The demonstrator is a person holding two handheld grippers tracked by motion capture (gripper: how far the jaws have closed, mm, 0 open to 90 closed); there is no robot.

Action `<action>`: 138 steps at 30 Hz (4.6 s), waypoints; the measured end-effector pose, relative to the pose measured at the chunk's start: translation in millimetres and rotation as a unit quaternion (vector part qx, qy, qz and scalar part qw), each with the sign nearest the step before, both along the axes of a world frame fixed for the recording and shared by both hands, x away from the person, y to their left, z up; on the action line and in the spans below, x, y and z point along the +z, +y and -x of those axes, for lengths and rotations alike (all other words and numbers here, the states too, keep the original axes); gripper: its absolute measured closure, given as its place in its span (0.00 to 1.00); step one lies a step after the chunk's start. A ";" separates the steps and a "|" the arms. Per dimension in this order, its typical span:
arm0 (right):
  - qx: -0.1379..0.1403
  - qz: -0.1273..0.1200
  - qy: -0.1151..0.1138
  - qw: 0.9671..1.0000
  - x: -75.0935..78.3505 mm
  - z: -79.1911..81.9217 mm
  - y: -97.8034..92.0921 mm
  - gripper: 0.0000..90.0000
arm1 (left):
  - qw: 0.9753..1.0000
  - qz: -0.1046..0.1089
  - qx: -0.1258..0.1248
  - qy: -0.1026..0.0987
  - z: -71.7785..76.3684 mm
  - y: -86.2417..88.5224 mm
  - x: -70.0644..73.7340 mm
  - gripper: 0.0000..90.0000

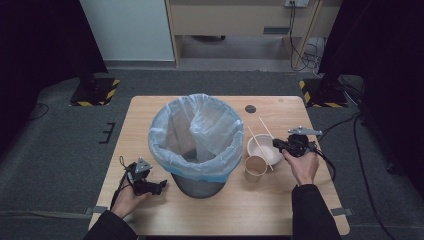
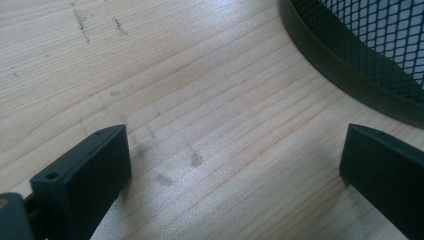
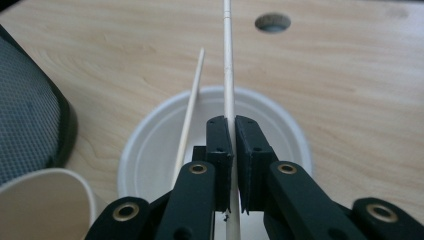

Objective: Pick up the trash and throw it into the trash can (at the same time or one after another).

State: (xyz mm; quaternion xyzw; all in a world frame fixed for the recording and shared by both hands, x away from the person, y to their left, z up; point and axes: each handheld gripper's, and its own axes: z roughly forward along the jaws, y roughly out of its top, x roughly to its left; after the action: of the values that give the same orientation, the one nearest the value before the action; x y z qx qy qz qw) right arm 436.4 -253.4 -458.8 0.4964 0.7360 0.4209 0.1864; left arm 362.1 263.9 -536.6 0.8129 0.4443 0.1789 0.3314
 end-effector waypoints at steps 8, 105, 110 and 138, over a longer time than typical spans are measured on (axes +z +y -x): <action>-0.007 -0.040 -0.047 0.998 31.1 11.6 -10.5 0.95 | 1.000 0.001 0.000 0.000 0.1 -0.2 -0.1 0.00; 0.175 -0.157 -0.224 0.946 197.9 72.4 133.4 0.95 | 1.000 0.001 0.001 0.000 0.1 -0.3 -0.1 0.00; 0.179 -0.160 -0.217 0.946 194.6 69.9 139.3 0.95 | 1.000 0.001 0.001 0.000 0.1 -0.3 -0.1 0.00; 0.192 -0.148 -0.185 0.952 177.3 56.2 167.2 0.92 | 1.000 0.001 0.000 0.000 0.0 -0.3 -0.1 0.00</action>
State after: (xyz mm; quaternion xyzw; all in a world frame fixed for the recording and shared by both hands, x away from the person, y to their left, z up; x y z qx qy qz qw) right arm 380.2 -86.2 -281.5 0.2815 0.6993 0.6375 0.1592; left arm 362.1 263.6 -536.7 0.8127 0.4442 0.1788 0.3321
